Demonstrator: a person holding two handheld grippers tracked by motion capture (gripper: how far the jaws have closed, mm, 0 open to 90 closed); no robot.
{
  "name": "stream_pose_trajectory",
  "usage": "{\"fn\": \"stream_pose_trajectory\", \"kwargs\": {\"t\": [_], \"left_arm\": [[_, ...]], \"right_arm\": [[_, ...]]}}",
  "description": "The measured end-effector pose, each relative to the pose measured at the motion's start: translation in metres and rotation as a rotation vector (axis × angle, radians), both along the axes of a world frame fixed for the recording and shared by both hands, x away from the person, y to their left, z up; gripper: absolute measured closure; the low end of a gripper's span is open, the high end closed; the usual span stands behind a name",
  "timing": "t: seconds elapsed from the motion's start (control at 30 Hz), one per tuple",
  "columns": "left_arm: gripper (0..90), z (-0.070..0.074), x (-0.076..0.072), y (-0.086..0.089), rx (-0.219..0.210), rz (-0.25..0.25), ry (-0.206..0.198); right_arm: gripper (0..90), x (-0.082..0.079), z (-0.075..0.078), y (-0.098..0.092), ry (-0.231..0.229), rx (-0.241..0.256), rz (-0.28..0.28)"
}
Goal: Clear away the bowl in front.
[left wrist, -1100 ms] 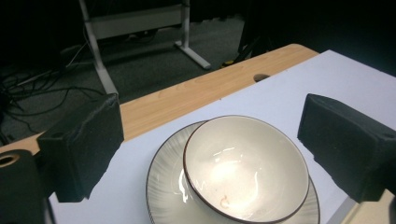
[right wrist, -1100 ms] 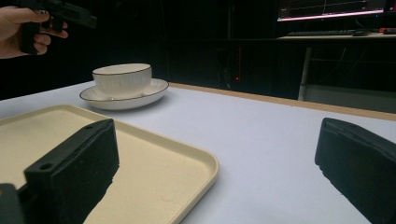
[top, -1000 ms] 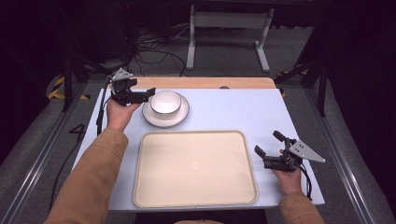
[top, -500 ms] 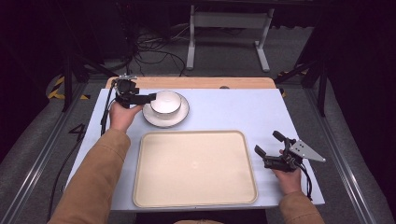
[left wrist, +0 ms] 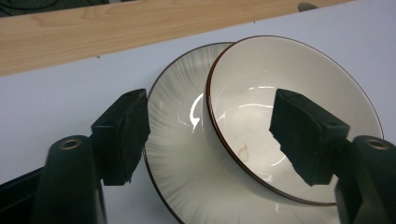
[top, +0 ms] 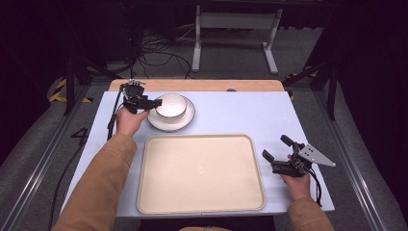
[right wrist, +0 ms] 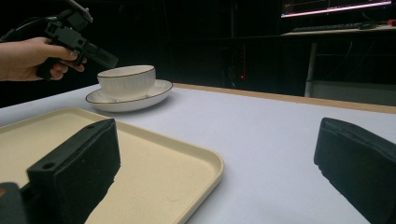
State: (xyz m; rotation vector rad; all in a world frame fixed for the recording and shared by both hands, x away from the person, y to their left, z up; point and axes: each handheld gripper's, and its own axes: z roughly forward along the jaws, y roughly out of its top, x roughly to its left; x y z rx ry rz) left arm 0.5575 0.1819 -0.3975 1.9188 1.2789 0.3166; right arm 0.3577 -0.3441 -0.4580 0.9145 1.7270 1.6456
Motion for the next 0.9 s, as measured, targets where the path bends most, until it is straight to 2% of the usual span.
{"fn": "stream_pose_trajectory", "kwargs": {"t": [0.27, 0.5, 0.63, 0.67, 0.73, 0.8, 0.9], "left_arm": [[45.4, -0.006, 0.004, -0.003, -0.014, -0.004, 0.069], [51.9, -0.011, 0.007, -0.005, 0.004, 0.015, 0.131], [53.5, -0.012, 0.009, -0.006, -0.006, 0.025, 0.154], [54.1, -0.012, 0.01, -0.006, -0.002, 0.024, 0.16], [55.2, -0.012, 0.014, -0.009, 0.014, 0.008, 0.205], [57.1, -0.011, 0.017, -0.014, 0.038, 0.012, 0.228], [63.2, -0.01, 0.017, -0.019, 0.078, 0.029, 0.221]], "right_arm": [[0.9, 0.0, 0.0, 0.0, 0.001, 0.0, 0.002], [1.0, 0.0, 0.0, 0.0, 0.0, 0.001, 0.006], [1.2, 0.0, 0.0, 0.001, 0.001, 0.001, 0.009], [1.2, 0.0, 0.0, 0.001, 0.001, 0.001, 0.009], [1.3, 0.0, 0.0, 0.001, 0.002, 0.001, 0.01], [1.3, 0.0, 0.0, 0.001, 0.002, 0.001, 0.009], [1.3, 0.0, 0.0, 0.001, 0.002, 0.001, 0.011]]}}
